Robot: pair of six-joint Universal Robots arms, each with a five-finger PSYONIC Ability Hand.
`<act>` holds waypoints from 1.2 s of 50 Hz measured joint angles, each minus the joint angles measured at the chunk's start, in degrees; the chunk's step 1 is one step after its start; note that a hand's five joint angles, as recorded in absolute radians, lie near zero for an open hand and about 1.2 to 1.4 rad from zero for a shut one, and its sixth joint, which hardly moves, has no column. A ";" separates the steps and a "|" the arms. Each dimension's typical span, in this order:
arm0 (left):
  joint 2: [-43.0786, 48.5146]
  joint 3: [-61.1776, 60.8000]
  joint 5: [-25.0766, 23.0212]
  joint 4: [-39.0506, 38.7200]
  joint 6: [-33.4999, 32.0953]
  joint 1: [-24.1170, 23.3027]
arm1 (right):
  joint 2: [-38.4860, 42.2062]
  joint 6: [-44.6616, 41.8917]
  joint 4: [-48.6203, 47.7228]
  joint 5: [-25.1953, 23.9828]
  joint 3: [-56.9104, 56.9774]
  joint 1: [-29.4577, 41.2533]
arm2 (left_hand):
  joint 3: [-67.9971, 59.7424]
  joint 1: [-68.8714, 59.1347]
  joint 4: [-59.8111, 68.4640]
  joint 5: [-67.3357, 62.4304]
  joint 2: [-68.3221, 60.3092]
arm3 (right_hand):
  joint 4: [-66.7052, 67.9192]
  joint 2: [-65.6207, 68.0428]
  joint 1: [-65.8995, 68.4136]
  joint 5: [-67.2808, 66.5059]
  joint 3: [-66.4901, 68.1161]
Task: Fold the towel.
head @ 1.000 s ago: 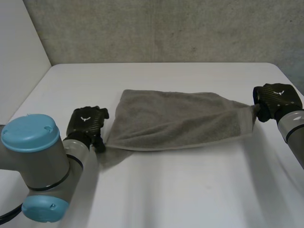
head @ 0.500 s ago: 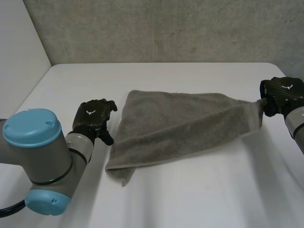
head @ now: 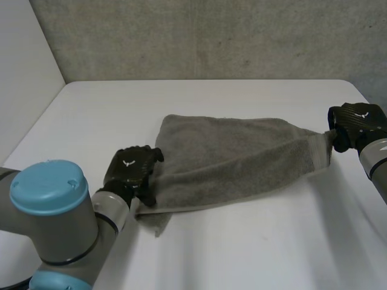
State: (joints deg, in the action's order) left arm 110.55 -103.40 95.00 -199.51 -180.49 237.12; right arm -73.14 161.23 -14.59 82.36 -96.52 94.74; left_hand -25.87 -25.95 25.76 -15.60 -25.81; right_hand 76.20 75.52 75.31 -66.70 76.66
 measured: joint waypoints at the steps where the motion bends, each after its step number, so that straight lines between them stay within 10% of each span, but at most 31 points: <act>1: -0.31 -0.39 -0.23 0.32 0.39 -0.54 | 0.09 -0.01 0.00 0.00 0.04 -0.01 | 0.00 0.00 0.00 0.02 0.00 | 0.00 0.00 0.00 0.00 0.00; 47: 5.13 0.24 1.01 -2.63 -6.75 2.04 | 1.08 -0.04 0.00 -0.09 0.11 -0.04 | -3.59 -3.65 3.71 -3.83 -3.61 | 0.00 0.00 0.00 0.01 0.00; 60: 6.03 0.84 2.12 -3.06 -9.26 3.50 | 0.93 0.01 0.00 -0.09 0.04 -0.04 | -39.46 -38.35 39.64 -38.86 -39.60 | 0.00 0.00 0.00 0.00 0.00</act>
State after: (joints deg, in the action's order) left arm 116.58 -102.55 97.12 -202.56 -189.76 240.61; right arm -72.21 161.24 -14.59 82.27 -96.48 94.70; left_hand -65.32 -64.30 65.40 -54.46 -65.42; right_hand 76.20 75.52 75.32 -66.70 76.65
